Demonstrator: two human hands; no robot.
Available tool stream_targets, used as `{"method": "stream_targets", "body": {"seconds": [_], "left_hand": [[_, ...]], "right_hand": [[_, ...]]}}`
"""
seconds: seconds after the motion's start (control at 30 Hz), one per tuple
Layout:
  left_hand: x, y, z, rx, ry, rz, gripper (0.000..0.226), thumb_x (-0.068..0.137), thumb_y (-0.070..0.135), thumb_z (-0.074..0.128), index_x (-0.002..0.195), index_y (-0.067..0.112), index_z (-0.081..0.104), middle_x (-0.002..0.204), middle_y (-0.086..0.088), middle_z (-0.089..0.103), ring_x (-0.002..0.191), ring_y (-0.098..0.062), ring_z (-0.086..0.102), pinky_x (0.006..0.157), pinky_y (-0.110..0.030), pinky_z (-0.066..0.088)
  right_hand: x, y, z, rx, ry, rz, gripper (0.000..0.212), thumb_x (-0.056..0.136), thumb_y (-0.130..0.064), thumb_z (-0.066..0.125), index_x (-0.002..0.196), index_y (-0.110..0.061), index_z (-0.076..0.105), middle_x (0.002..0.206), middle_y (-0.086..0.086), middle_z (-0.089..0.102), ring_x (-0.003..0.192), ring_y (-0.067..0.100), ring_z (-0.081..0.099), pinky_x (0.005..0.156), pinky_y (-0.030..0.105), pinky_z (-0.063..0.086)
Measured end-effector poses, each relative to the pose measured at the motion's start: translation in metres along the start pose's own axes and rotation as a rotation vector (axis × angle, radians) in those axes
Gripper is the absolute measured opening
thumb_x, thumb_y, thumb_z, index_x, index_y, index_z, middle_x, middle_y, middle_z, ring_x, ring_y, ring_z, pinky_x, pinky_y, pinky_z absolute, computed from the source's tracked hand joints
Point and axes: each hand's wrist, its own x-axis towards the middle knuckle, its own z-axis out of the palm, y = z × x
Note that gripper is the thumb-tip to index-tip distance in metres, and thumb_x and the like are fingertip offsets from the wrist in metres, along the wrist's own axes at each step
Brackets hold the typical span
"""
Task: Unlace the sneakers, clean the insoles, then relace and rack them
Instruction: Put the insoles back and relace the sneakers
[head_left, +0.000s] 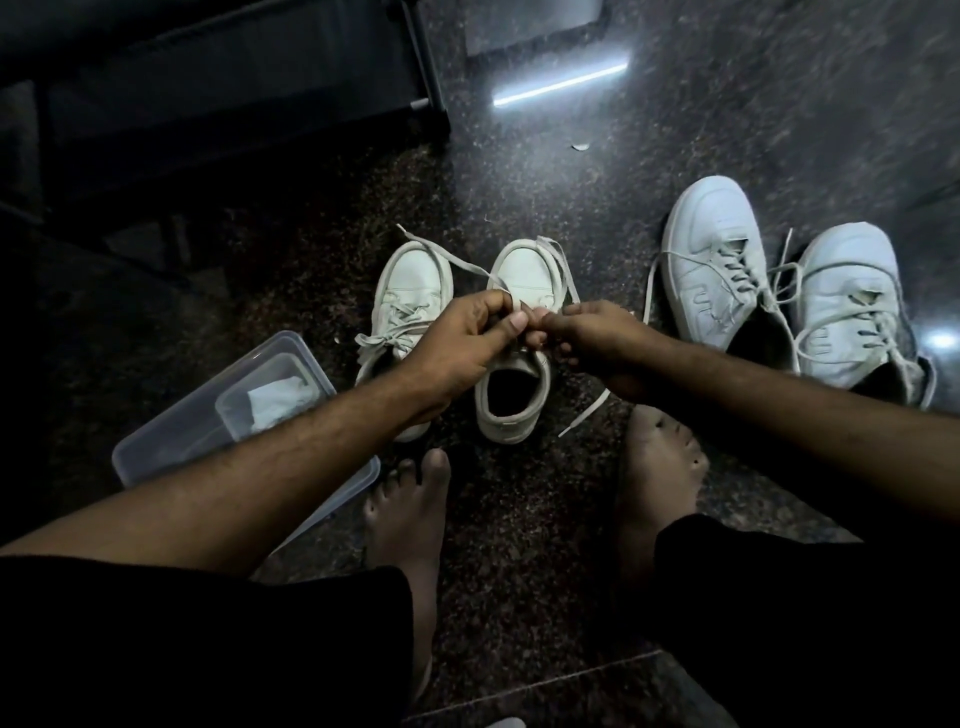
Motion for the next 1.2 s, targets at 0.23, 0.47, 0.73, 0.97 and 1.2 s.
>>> {"method": "stream_targets", "body": {"seconds": [0.23, 0.47, 0.73, 0.97, 1.2], "left_hand": [[0.001, 0.014, -0.005, -0.318, 0.098, 0.020, 0.020, 0.105, 0.009, 0.046, 0.100, 0.004, 0.065, 0.076, -0.006, 0.063, 0.080, -0.014, 0.065, 0.085, -0.025, 0.054], [0.000, 0.005, -0.014, -0.178, 0.174, -0.047, 0.021, 0.104, 0.008, 0.047, 0.101, -0.005, 0.063, 0.055, 0.013, 0.058, 0.048, -0.005, 0.033, 0.068, -0.028, 0.049], [0.003, 0.008, -0.005, 0.414, 0.041, 0.021, 0.030, 0.094, 0.029, 0.063, 0.078, 0.006, 0.073, 0.062, -0.012, 0.063, 0.057, -0.009, 0.048, 0.059, -0.031, 0.039], [0.000, 0.017, -0.003, 0.442, 0.093, -0.043, 0.029, 0.095, 0.024, 0.065, 0.068, 0.018, 0.072, 0.047, 0.009, 0.061, 0.041, 0.000, 0.047, 0.049, -0.023, 0.036], [-0.001, 0.022, -0.008, -0.258, 0.050, -0.400, 0.026, 0.103, 0.022, 0.045, 0.079, 0.014, 0.055, 0.055, 0.002, 0.033, 0.039, -0.008, 0.024, 0.038, -0.018, 0.032]], "right_hand": [[-0.011, -0.022, 0.006, 0.396, -0.144, -0.272, 0.029, 0.106, -0.027, 0.036, 0.089, -0.014, 0.056, 0.076, 0.003, 0.061, 0.073, 0.017, 0.061, 0.078, 0.027, 0.051], [-0.006, -0.008, -0.012, -0.121, 0.003, -0.345, 0.028, 0.106, -0.018, 0.041, 0.086, -0.007, 0.057, 0.052, -0.005, 0.046, 0.046, 0.003, 0.043, 0.047, 0.012, 0.035], [-0.016, -0.032, -0.001, -0.254, -0.042, -0.599, 0.026, 0.104, -0.017, 0.047, 0.088, -0.008, 0.065, 0.059, -0.001, 0.052, 0.054, 0.012, 0.046, 0.055, 0.025, 0.039], [-0.017, -0.046, 0.017, -0.386, -0.020, -0.680, 0.023, 0.100, -0.024, 0.054, 0.104, -0.009, 0.070, 0.080, 0.002, 0.074, 0.078, 0.020, 0.071, 0.075, 0.042, 0.058], [-0.018, -0.023, 0.011, -0.652, -0.090, -0.685, 0.062, 0.097, -0.027, 0.057, 0.150, -0.018, 0.025, 0.118, -0.003, 0.063, 0.073, 0.008, 0.067, 0.071, 0.030, 0.055]]}}
